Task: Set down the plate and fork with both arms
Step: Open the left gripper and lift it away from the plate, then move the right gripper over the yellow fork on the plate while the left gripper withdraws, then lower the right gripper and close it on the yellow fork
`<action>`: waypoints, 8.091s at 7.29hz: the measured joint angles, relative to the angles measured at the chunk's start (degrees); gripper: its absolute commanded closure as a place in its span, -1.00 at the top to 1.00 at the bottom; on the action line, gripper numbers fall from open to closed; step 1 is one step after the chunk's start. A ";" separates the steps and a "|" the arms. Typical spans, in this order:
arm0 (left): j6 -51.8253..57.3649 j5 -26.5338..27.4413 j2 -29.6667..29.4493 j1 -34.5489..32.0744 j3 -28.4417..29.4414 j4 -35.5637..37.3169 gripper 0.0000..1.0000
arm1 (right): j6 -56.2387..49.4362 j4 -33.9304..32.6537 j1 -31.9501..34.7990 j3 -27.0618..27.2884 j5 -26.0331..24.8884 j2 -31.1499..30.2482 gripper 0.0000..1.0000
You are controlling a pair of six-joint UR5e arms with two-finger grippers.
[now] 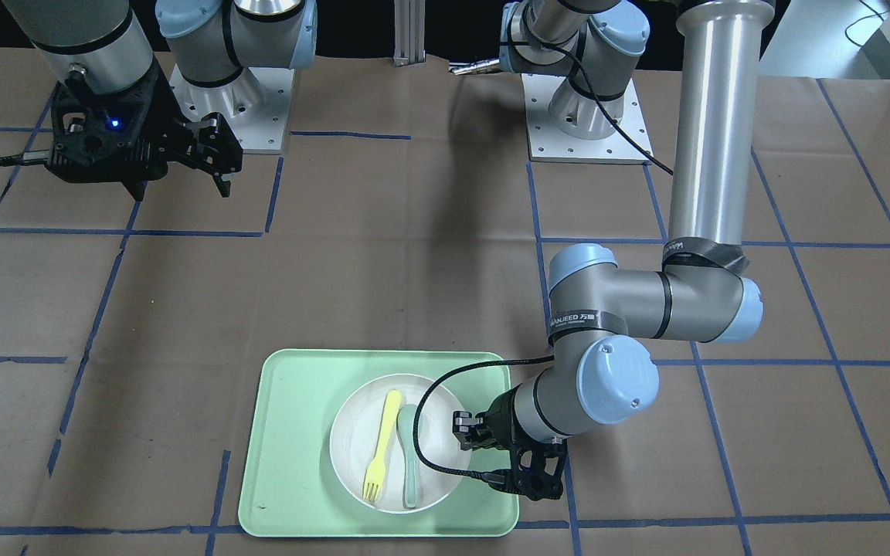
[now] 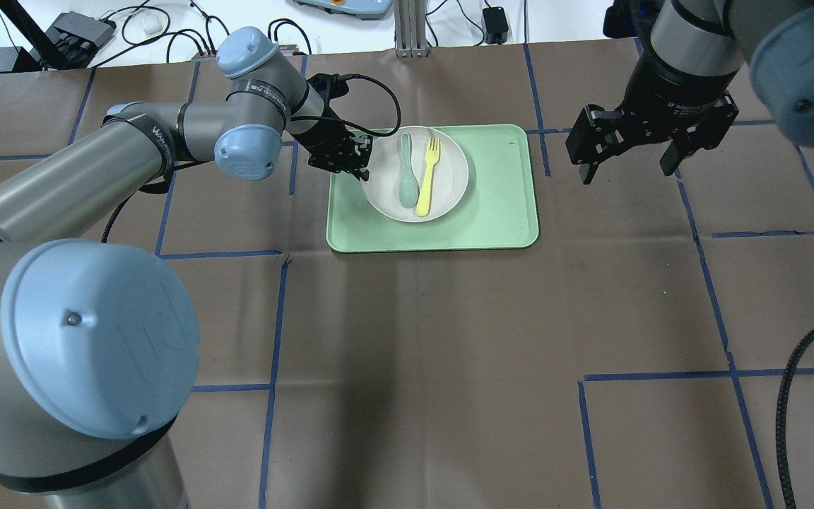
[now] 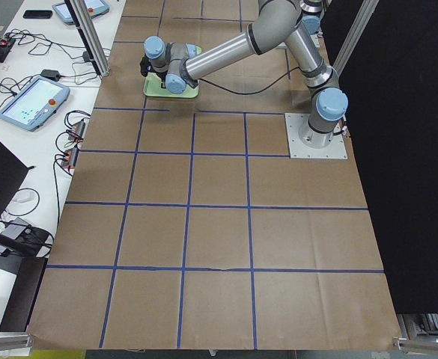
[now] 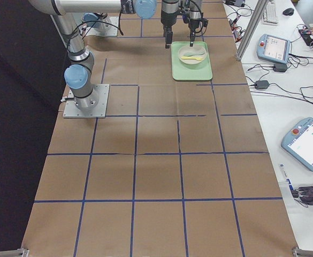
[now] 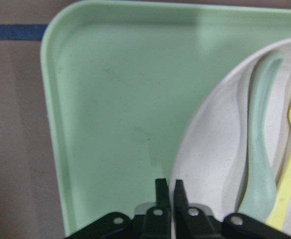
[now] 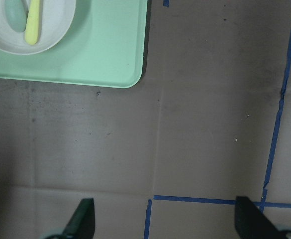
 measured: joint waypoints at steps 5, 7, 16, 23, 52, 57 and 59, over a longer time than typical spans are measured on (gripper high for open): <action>-0.06 0.25 -1.16 -0.72 0.66 0.00 0.98 | 0.00 0.02 -0.01 0.00 -0.01 0.01 1.00; -0.09 0.43 -0.11 -0.82 0.10 -0.01 0.99 | 0.00 0.00 -0.01 0.03 0.02 0.01 1.00; -7.81 15.37 31.83 -1.69 -0.79 -39.40 0.99 | 0.35 -0.59 0.16 -0.48 -0.70 0.19 1.00; -1.38 17.39 38.48 0.47 -1.46 -47.98 0.99 | 9.63 -6.35 6.85 -7.84 -2.07 10.56 1.00; 3.59 20.38 44.43 5.42 -11.96 -37.15 0.99 | 28.65 -26.71 17.42 -19.24 -2.73 45.46 -0.53; 3.79 20.38 44.82 5.42 -12.28 -37.25 0.99 | 28.79 -26.70 17.46 -19.48 -2.26 44.88 -0.92; 3.83 20.38 44.81 5.42 -12.32 -37.20 0.99 | 28.81 -26.38 17.46 -19.57 -2.22 43.70 -0.92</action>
